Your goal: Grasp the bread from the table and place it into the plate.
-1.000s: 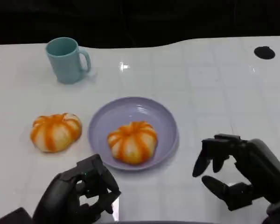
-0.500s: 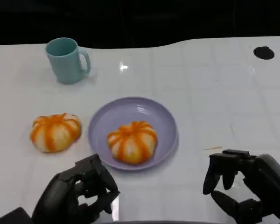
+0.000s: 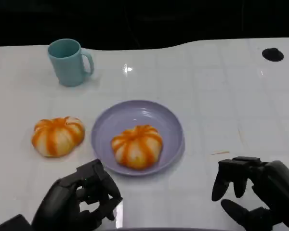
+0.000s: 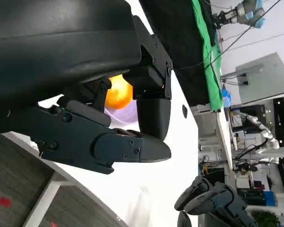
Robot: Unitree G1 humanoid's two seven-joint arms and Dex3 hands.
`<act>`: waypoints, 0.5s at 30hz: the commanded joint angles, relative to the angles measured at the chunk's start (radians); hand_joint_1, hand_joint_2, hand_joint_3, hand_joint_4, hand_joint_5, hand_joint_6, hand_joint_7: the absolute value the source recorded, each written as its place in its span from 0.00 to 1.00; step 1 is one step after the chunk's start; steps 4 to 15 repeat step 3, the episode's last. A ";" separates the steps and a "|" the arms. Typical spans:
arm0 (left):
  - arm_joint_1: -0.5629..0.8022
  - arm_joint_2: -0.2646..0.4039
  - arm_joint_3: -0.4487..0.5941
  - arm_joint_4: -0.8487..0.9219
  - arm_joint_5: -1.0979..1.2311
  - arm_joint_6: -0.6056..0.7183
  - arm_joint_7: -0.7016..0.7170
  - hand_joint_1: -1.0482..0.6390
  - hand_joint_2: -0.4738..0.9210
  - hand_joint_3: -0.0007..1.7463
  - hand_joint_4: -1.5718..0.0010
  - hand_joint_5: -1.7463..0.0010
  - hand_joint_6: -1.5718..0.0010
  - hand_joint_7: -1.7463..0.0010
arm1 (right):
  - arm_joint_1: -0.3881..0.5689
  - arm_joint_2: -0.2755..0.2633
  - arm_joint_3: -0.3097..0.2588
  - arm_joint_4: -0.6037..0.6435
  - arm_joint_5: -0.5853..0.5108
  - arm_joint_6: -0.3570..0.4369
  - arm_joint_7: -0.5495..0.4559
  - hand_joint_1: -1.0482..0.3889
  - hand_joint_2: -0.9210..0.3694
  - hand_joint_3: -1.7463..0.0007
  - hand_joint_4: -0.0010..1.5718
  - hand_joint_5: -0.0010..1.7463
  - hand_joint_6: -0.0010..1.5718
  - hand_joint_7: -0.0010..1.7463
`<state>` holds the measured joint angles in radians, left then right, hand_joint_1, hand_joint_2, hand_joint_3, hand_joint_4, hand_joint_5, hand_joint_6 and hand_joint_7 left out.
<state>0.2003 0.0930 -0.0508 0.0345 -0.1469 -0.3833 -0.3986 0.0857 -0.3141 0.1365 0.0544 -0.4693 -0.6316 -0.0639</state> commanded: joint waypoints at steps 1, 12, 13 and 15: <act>-0.002 0.015 0.011 0.011 -0.014 -0.012 -0.007 0.30 1.00 0.17 0.57 0.00 0.62 0.12 | 0.001 -0.005 -0.003 0.009 -0.014 -0.017 -0.021 0.70 0.63 0.17 0.53 0.97 0.50 0.81; -0.001 0.017 0.011 0.010 -0.016 -0.011 -0.009 0.30 1.00 0.17 0.57 0.00 0.62 0.12 | 0.001 -0.005 -0.003 0.006 -0.016 -0.012 -0.020 0.70 0.64 0.17 0.53 0.97 0.50 0.81; -0.001 0.017 0.011 0.010 -0.016 -0.011 -0.009 0.30 1.00 0.17 0.57 0.00 0.62 0.12 | 0.001 -0.005 -0.003 0.006 -0.016 -0.012 -0.020 0.70 0.64 0.17 0.53 0.97 0.50 0.81; -0.001 0.017 0.011 0.010 -0.016 -0.011 -0.009 0.30 1.00 0.17 0.57 0.00 0.62 0.12 | 0.001 -0.005 -0.003 0.006 -0.016 -0.012 -0.020 0.70 0.64 0.17 0.53 0.97 0.50 0.81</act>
